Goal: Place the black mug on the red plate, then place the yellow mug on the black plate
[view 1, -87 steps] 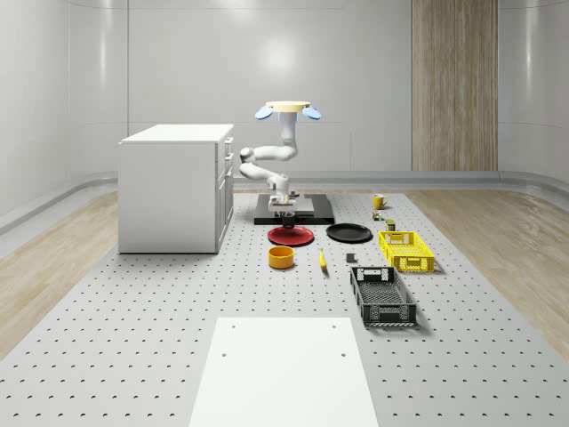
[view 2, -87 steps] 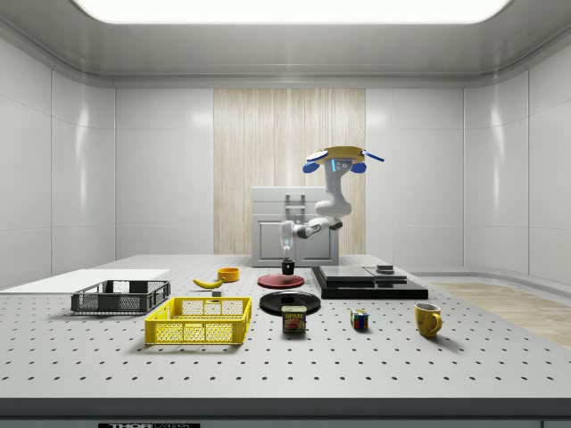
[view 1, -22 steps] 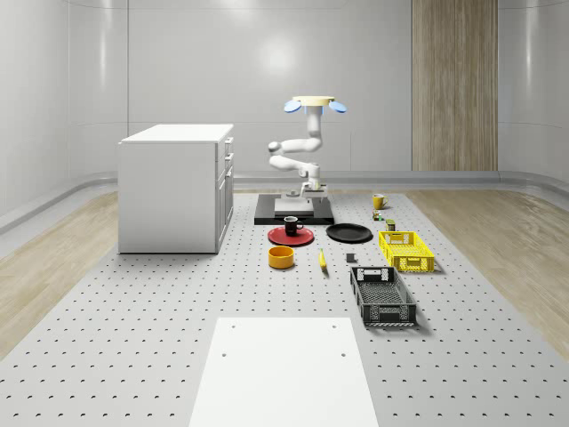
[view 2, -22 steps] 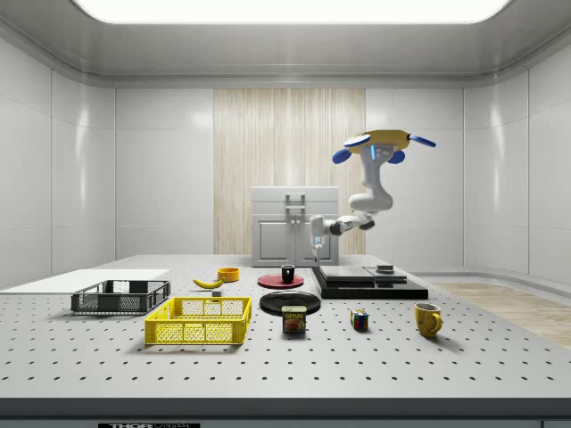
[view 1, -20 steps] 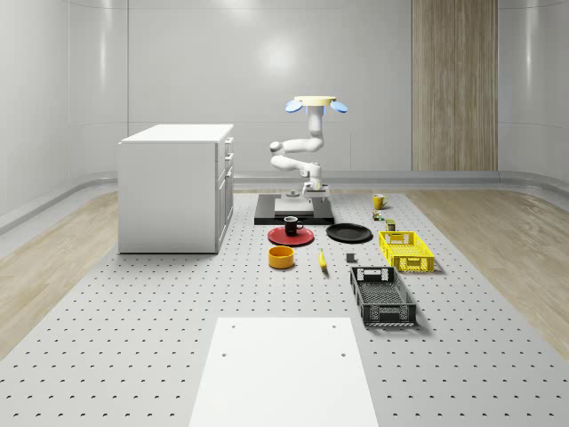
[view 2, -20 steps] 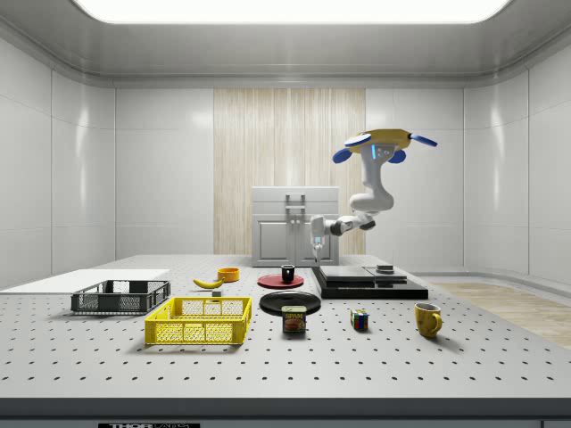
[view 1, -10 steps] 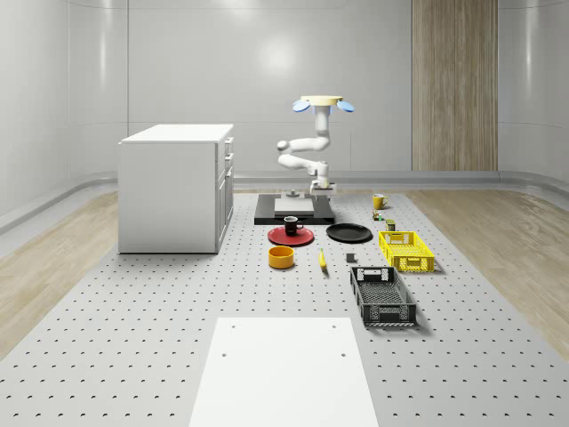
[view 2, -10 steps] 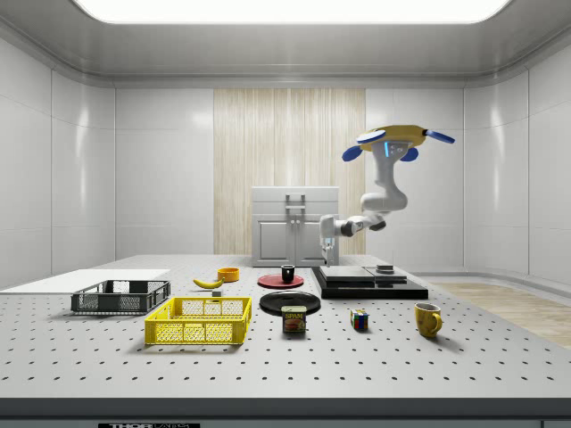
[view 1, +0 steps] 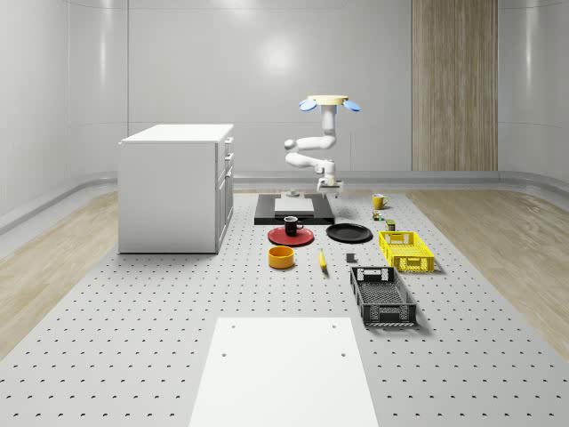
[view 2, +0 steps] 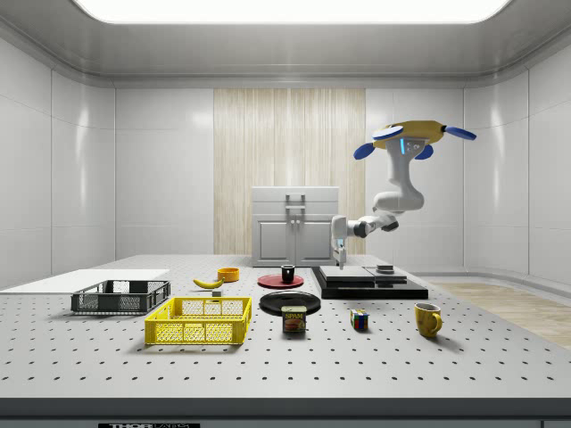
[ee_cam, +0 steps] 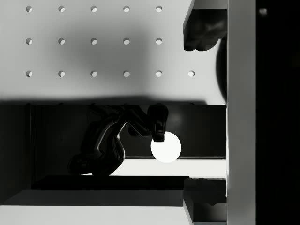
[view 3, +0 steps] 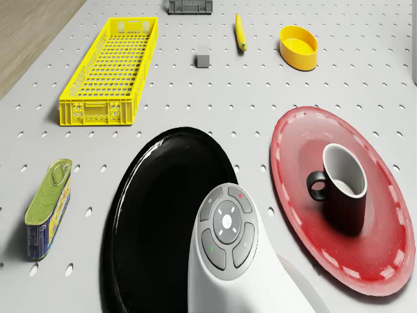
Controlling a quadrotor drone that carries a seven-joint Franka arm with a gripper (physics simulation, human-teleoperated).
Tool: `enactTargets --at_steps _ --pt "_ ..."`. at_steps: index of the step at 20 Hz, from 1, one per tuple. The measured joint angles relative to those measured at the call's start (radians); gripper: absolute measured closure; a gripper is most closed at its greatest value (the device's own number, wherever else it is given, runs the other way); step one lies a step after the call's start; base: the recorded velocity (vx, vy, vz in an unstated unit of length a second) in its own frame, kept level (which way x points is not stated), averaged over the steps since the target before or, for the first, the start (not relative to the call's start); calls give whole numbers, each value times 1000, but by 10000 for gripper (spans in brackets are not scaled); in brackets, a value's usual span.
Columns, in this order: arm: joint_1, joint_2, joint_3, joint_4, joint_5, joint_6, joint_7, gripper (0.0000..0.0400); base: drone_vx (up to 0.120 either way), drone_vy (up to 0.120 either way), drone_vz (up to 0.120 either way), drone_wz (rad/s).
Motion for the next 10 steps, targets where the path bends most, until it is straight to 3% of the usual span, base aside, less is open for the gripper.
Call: enactTargets --at_steps 2,10 --pt "0 0 0 0 0 0 0 0 -120 120 0 0" --pt "1 1 0 0 -1 -1 -1 0 0 120 0 0"
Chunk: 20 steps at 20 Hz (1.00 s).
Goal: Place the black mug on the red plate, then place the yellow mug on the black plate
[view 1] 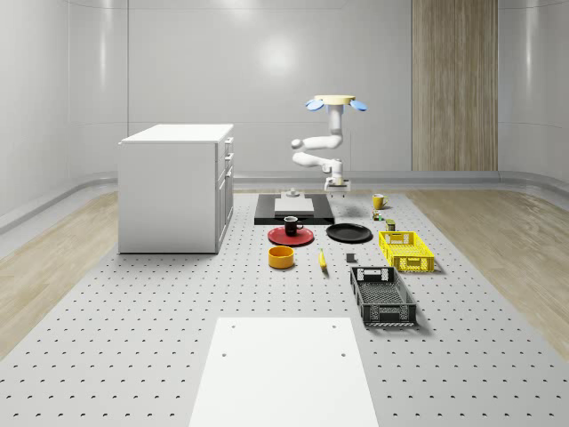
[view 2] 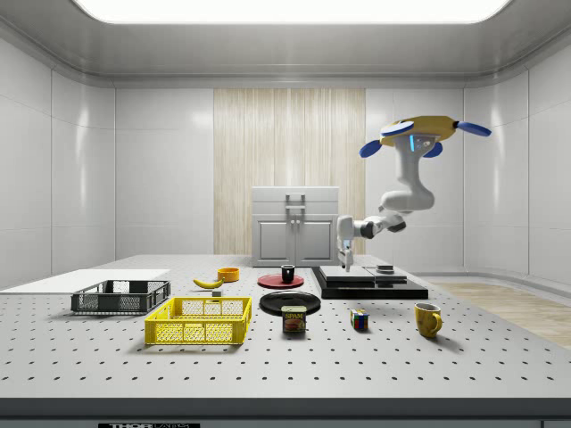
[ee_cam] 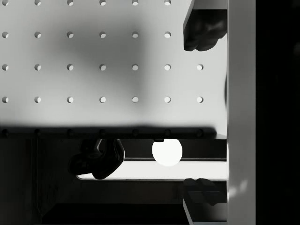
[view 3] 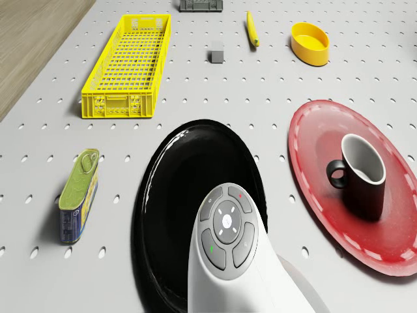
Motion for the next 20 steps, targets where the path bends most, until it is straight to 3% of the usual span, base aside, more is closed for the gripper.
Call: enactTargets --at_steps 12,20 --pt "1 1 0 0 -1 -1 -1 0 -3 120 0 0" --pt "1 2 0 0 -1 -2 -1 0 -120 120 0 0"
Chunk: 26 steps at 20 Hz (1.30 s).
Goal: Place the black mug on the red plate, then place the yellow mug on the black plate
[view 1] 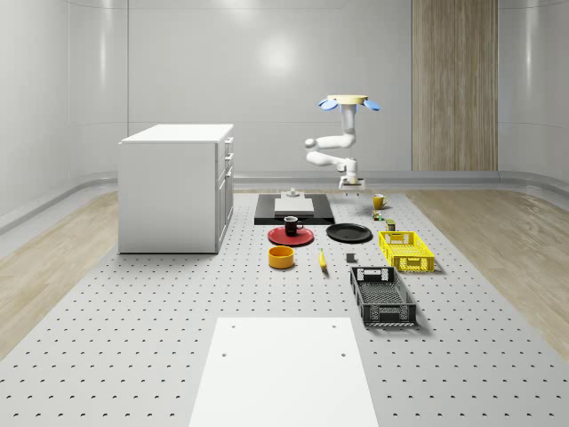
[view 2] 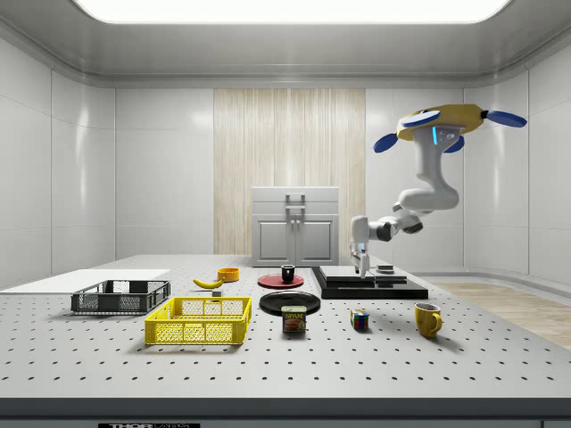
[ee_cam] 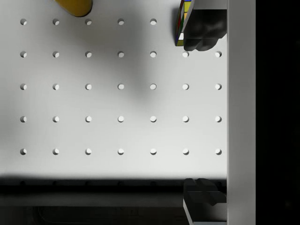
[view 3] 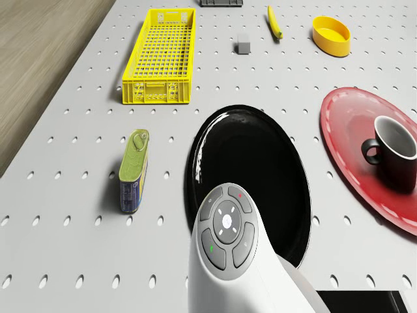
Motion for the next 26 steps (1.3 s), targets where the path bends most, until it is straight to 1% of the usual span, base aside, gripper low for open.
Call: enactTargets --at_steps 26 --pt "1 2 0 0 -1 -2 -1 0 -120 120 0 0"
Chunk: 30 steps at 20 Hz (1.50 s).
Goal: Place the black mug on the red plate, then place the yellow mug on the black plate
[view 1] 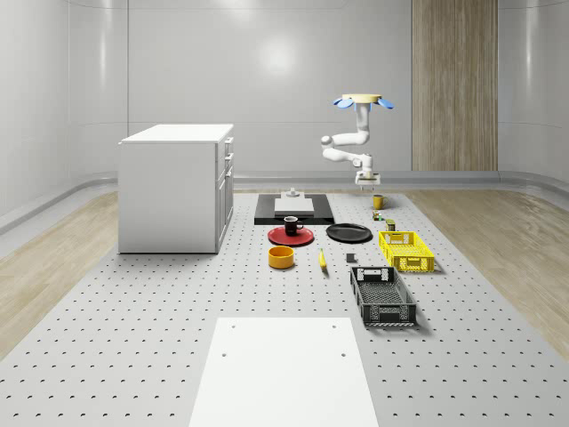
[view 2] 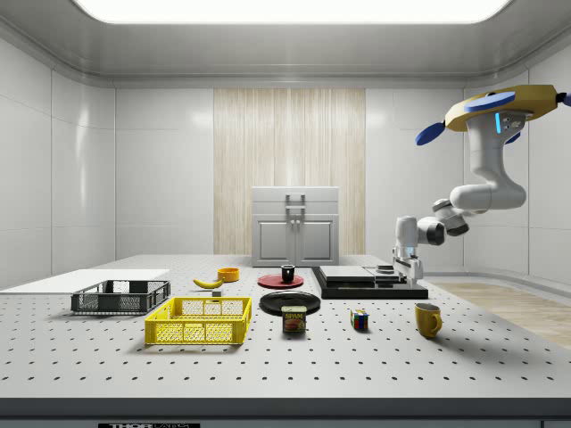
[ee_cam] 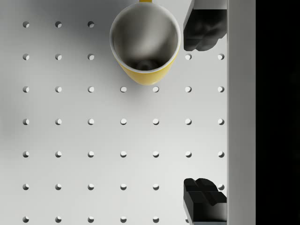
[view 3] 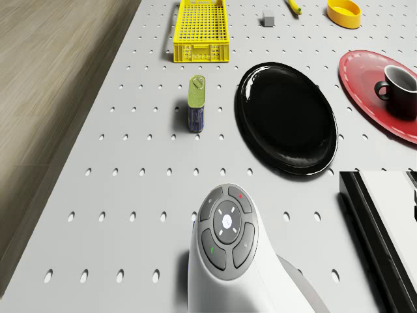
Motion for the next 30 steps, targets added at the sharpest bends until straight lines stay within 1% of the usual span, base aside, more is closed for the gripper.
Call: enactTargets --at_steps 4,8,13,22,30 --pt "0 0 0 0 0 0 0 0 -120 120 -110 0" --pt "0 0 0 0 0 0 0 0 -10 110 -10 0" --pt "-2 2 -8 5 -8 4 -1 0 0 0 0 0" --pt "-22 17 -88 60 -83 50 -6 0 0 0 0 0" --pt "-28 33 -124 89 -119 67 -12 0 0 0 0 0"
